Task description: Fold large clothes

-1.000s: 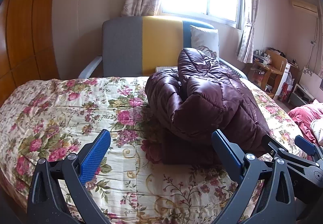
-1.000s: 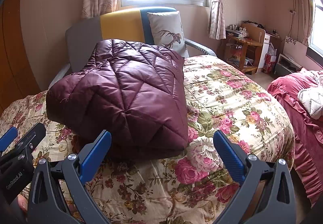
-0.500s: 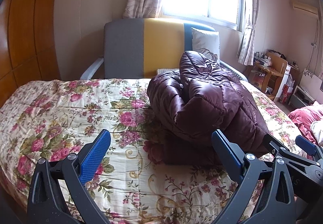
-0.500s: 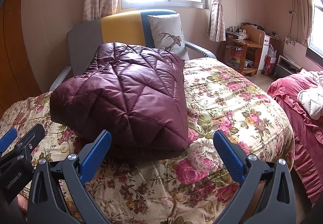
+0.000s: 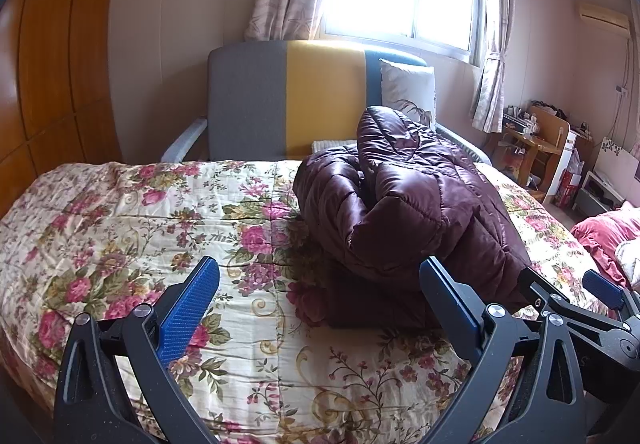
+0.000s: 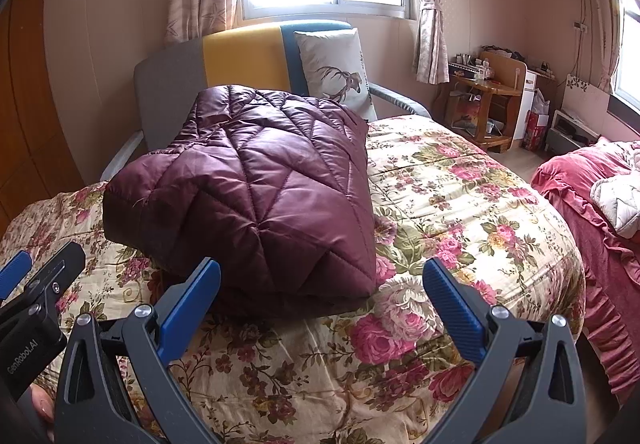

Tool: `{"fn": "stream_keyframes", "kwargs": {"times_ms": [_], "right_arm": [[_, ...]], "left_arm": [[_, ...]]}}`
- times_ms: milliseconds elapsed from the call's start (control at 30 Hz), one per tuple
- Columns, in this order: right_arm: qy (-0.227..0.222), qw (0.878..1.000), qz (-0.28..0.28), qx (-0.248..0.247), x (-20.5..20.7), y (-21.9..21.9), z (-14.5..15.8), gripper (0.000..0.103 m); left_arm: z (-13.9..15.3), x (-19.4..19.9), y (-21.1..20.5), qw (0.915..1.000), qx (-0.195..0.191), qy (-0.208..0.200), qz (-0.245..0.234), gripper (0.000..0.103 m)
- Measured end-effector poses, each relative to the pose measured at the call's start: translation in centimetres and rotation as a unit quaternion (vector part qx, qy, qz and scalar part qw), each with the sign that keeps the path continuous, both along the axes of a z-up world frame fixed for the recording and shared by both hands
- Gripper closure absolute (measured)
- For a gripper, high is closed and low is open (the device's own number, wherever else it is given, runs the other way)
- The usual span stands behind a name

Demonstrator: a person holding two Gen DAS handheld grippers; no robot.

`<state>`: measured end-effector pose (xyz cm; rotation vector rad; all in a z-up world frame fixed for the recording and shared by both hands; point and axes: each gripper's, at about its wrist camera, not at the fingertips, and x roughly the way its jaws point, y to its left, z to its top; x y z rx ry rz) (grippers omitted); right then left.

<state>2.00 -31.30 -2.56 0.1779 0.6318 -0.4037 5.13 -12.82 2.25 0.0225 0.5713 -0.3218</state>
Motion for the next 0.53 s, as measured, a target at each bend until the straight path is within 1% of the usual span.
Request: {"fn": "stream_keyframes", "kwargs": {"times_ms": [167, 367, 533], "right_arm": [[0.001, 1.000, 0.001, 0.000, 0.12, -0.01, -0.07, 0.002], [0.000, 1.000, 0.001, 0.002, 0.18, -0.05, -0.16, 0.002], [-0.001, 1.000, 0.004, 0.007, 0.37, -0.06, -0.37, 0.002]], "left_arm": [[-0.01, 0.22, 0.12, 1.0000, 0.002, -0.003, -0.002, 0.004], [-0.21, 0.53, 0.13, 1.0000, 0.005, 0.006, 0.005, 0.004], [-0.42, 0.77, 0.39, 0.9998, -0.001, 0.014, 0.010, 0.004]]}}
